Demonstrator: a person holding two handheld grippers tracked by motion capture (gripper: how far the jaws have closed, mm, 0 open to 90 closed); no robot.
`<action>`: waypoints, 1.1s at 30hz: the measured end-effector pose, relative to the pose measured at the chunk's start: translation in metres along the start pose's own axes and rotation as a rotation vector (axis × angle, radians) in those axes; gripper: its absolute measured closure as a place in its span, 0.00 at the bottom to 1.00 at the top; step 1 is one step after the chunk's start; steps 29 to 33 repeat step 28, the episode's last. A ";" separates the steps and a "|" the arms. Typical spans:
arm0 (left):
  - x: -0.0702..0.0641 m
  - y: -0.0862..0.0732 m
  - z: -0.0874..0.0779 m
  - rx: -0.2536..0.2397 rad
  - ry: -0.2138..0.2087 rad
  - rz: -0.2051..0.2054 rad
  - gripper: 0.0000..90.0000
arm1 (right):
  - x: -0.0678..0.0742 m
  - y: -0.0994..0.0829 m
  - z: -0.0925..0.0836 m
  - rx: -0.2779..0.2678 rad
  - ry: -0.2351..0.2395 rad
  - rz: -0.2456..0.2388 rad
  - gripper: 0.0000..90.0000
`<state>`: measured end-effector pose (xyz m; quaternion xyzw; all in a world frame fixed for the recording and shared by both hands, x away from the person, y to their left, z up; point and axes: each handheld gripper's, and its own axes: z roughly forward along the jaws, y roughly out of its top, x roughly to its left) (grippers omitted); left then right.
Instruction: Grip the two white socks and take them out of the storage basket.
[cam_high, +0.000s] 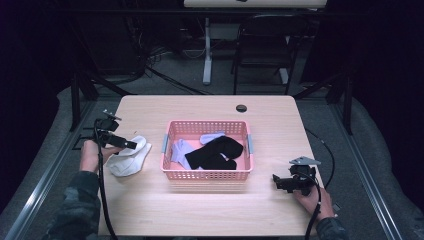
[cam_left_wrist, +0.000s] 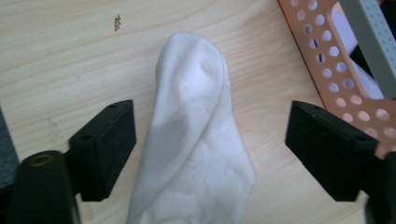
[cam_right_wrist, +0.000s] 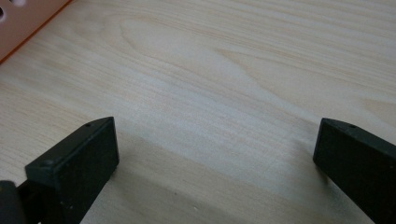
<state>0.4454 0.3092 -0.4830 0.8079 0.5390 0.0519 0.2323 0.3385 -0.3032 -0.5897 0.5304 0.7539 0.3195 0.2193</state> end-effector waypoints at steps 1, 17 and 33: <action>-0.003 -0.003 -0.003 -0.010 0.004 0.003 0.17 | 0.000 0.000 0.000 0.000 0.000 0.000 0.00; -0.017 -0.056 -0.021 -0.086 0.025 0.013 0.04 | 0.000 0.000 0.000 0.002 0.001 0.000 0.00; -0.014 -0.065 -0.012 -0.086 0.011 -0.009 0.02 | 0.000 0.000 0.000 0.000 0.002 -0.002 0.00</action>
